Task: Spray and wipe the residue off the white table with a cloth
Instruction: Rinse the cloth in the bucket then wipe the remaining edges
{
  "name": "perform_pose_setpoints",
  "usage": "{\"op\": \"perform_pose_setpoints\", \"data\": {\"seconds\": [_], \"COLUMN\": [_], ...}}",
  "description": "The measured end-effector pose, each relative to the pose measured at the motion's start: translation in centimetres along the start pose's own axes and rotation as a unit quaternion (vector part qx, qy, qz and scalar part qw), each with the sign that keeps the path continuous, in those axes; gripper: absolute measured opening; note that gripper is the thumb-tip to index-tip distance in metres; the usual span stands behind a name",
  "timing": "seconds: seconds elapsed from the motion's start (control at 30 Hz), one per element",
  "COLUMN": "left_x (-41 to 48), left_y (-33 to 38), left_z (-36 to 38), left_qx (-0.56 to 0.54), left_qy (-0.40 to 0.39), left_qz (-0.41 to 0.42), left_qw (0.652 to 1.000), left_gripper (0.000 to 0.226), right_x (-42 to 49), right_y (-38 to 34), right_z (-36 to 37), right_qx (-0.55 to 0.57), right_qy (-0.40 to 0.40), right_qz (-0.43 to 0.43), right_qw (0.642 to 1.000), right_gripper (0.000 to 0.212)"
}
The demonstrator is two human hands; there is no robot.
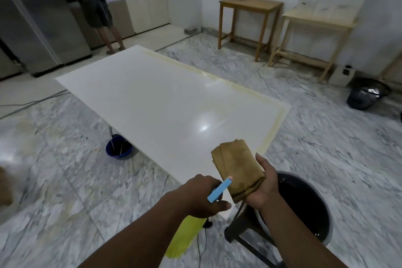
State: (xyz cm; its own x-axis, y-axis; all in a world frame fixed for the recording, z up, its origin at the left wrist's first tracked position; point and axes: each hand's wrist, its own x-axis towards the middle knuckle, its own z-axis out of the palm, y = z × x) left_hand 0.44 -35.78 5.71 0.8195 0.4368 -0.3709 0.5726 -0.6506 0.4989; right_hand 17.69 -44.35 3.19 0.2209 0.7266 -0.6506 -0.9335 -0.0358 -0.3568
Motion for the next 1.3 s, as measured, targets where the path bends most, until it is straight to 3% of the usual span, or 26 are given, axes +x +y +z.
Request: {"op": "perform_pose_setpoints", "data": {"seconds": [0.33, 0.57, 0.83, 1.3], "left_x": [4.2, 8.3, 14.9, 33.3], "left_y": [-7.3, -7.1, -6.0, -1.3], "left_z": [-7.5, -9.9, -11.6, -14.2], "left_qx": [0.040, 0.005, -0.020, -0.051], "left_qy": [-0.027, -0.001, 0.047, 0.098], "left_qz": [0.059, 0.109, 0.114, 0.066], "left_qw": [0.997, 0.994, 0.992, 0.992], "left_gripper": [0.033, 0.026, 0.033, 0.028], "right_x": [2.6, 3.6, 9.6, 23.7], "right_y": [2.5, 0.2, -9.2, -32.7], "right_z": [3.3, 3.8, 4.7, 2.6], "right_qx": [0.019, 0.014, -0.058, -0.299], "right_qy": [0.078, 0.115, 0.196, 0.312], "right_qz": [-0.052, -0.087, -0.083, -0.123], "right_qw": [0.995, 0.989, 0.975, 0.893], "right_gripper": [0.054, 0.054, 0.049, 0.015]}}
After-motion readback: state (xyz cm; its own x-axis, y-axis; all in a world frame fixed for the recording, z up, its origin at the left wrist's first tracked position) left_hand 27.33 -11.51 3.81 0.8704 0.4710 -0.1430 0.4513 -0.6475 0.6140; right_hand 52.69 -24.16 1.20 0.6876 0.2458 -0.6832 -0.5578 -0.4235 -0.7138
